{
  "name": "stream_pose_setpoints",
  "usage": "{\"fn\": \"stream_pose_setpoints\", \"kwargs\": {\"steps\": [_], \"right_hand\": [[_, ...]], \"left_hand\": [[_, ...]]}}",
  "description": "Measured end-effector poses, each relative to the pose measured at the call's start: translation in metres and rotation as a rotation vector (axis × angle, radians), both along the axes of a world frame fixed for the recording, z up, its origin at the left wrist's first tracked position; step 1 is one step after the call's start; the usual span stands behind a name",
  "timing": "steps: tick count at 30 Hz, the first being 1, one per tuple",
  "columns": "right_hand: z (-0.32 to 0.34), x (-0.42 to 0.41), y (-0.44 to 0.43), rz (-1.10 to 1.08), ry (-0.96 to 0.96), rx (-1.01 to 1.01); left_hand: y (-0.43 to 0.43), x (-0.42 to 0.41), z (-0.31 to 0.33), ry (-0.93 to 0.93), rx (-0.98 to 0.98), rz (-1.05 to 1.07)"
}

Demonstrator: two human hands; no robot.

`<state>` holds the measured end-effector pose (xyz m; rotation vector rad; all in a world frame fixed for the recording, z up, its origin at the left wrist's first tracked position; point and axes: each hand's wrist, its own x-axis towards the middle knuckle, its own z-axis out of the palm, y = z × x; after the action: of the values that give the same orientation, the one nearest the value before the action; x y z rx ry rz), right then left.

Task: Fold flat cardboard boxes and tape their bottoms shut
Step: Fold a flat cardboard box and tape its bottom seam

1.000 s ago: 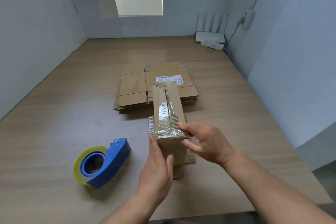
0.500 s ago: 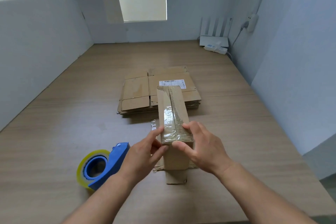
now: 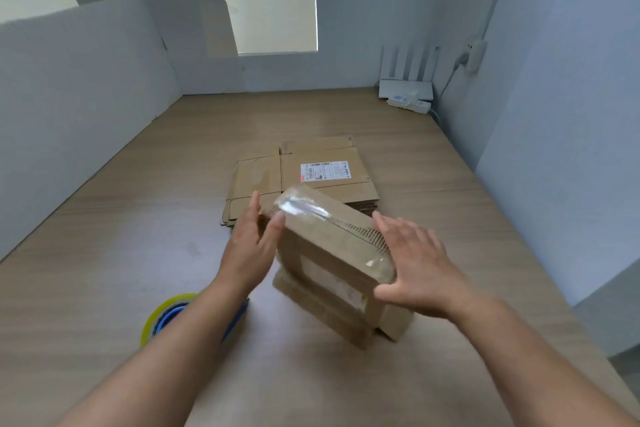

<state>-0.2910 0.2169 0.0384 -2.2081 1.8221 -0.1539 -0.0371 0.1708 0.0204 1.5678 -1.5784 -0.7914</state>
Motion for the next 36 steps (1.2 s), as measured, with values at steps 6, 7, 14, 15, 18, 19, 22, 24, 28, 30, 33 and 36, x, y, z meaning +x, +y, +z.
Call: {"fn": "stream_pose_setpoints", "kwargs": {"steps": [6, 7, 14, 15, 18, 19, 22, 24, 28, 30, 33, 36], "right_hand": [[0.008, -0.051, -0.016, 0.042, 0.088, 0.154], [0.007, -0.053, -0.019, -0.009, 0.090, 0.117], [-0.010, -0.025, -0.029, -0.508, -0.092, -0.099], [-0.013, -0.017, -0.028, -0.490, -0.208, -0.066], [-0.018, 0.007, -0.022, -0.406, -0.664, 0.077], [-0.018, 0.015, -0.022, -0.352, -0.738, 0.107], [-0.018, 0.034, -0.029, -0.187, -0.864, 0.191], [-0.017, 0.045, -0.038, -0.127, -0.890, 0.200], [-0.016, 0.049, -0.056, -0.115, -0.870, 0.204], [-0.019, 0.045, -0.059, -0.117, -0.860, 0.222], [-0.027, 0.039, -0.054, -0.114, -0.879, 0.229], [-0.031, 0.037, -0.048, -0.125, -0.900, 0.220]], "left_hand": [[-0.011, -0.013, 0.005, 0.054, 0.282, -0.199], [-0.008, -0.016, 0.007, 0.035, 0.322, -0.236], [0.035, -0.034, 0.002, -0.024, 0.377, -0.262], [0.042, -0.036, 0.001, -0.025, 0.398, -0.278], [0.050, -0.040, -0.005, 0.036, 0.419, -0.289], [0.049, -0.041, -0.005, 0.074, 0.407, -0.272], [0.045, -0.045, -0.005, 0.135, 0.349, -0.198], [0.042, -0.047, -0.006, 0.142, 0.310, -0.174], [0.028, -0.047, -0.010, 0.111, 0.256, -0.157], [0.023, -0.049, -0.013, 0.103, 0.262, -0.169], [0.027, -0.052, -0.019, 0.100, 0.280, -0.229], [0.033, -0.043, -0.020, 0.185, 0.312, -0.247]]}}
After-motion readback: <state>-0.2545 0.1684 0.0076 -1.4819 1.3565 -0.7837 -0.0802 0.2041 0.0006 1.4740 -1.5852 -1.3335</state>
